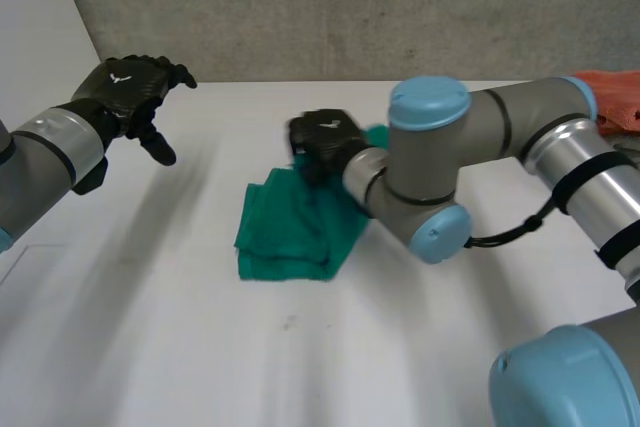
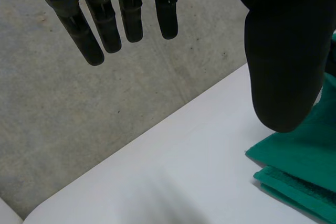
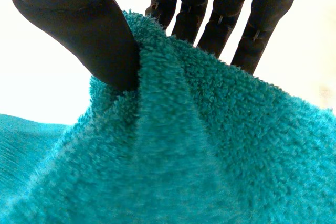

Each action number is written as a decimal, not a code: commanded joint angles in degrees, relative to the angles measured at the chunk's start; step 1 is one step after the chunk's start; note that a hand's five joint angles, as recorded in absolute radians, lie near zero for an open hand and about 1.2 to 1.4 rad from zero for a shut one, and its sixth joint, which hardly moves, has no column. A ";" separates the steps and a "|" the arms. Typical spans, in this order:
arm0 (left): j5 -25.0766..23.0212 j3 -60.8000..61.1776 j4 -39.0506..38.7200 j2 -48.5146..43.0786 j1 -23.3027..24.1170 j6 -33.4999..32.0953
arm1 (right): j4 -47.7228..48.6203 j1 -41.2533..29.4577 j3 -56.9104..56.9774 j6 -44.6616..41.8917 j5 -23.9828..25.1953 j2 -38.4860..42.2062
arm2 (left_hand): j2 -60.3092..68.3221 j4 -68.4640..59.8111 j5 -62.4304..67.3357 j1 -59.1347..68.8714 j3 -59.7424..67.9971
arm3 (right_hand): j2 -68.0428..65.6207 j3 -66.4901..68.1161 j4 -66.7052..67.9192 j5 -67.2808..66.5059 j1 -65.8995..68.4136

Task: Fold the laundry.

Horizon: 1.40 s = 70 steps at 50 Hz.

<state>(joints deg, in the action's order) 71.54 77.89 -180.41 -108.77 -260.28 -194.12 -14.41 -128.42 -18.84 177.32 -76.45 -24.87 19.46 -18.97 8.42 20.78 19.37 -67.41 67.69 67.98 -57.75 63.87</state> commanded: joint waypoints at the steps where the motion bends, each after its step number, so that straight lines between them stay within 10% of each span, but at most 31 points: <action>1: -0.26 1.74 -0.20 1.72 -1.37 -0.12 | 4.22 -5.52 -4.36 -4.09 11.59 -0.01 | -0.83 0.35 0.20 -2.16 -0.75 | -12.59 12.31 12.02 -12.25 16.13; 6: -0.52 2.53 -0.91 1.81 -1.55 -0.20 | 3.69 -5.97 -3.49 -9.35 8.34 2.80 | -1.84 1.36 -0.81 -3.17 -1.76 | -12.59 12.31 12.02 -12.25 16.13; 10: -0.44 1.74 -1.52 1.37 -1.64 -0.29 | 2.90 -5.71 -2.17 -14.37 3.07 2.11 | -2.85 2.37 -1.82 -4.17 -2.76 | 57.41 -57.69 -57.98 57.75 -53.87; 29: 0.79 -24.35 7.26 -18.74 11.71 3.31 | 1.14 2.29 -19.57 14.98 -4.67 -14.16 | -6.89 6.41 -5.86 -8.22 -6.81 | 57.41 -57.69 -57.98 57.75 -53.87; 41: 10.82 -39.49 27.47 -36.59 13.30 2.44 | -9.65 0.71 -4.65 12.96 -7.13 -0.47 | -7.06 6.58 -6.03 -8.38 -6.97 | 57.41 -57.69 -57.98 57.75 -53.87; 54: 12.83 -31.58 26.08 -33.61 13.48 -1.96 | -12.31 0.54 -1.55 2.95 -10.39 5.18 | -6.22 5.74 -5.18 -7.54 -6.13 | 57.41 -57.69 -57.98 57.75 -53.87; 70: 9.94 -28.58 23.18 -22.10 14.89 -3.46 | -6.34 -2.36 -14.46 -9.54 -15.75 -6.86 | -9.46 8.97 -8.42 -10.78 -9.37 | 57.41 -57.69 -57.98 57.75 -53.87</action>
<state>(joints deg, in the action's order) 83.47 49.42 -156.79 -134.48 -245.43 -197.78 -24.06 -128.67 -27.06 171.75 -90.49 -27.00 12.46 -12.03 3.06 12.42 12.83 -11.96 11.98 12.28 -2.72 12.71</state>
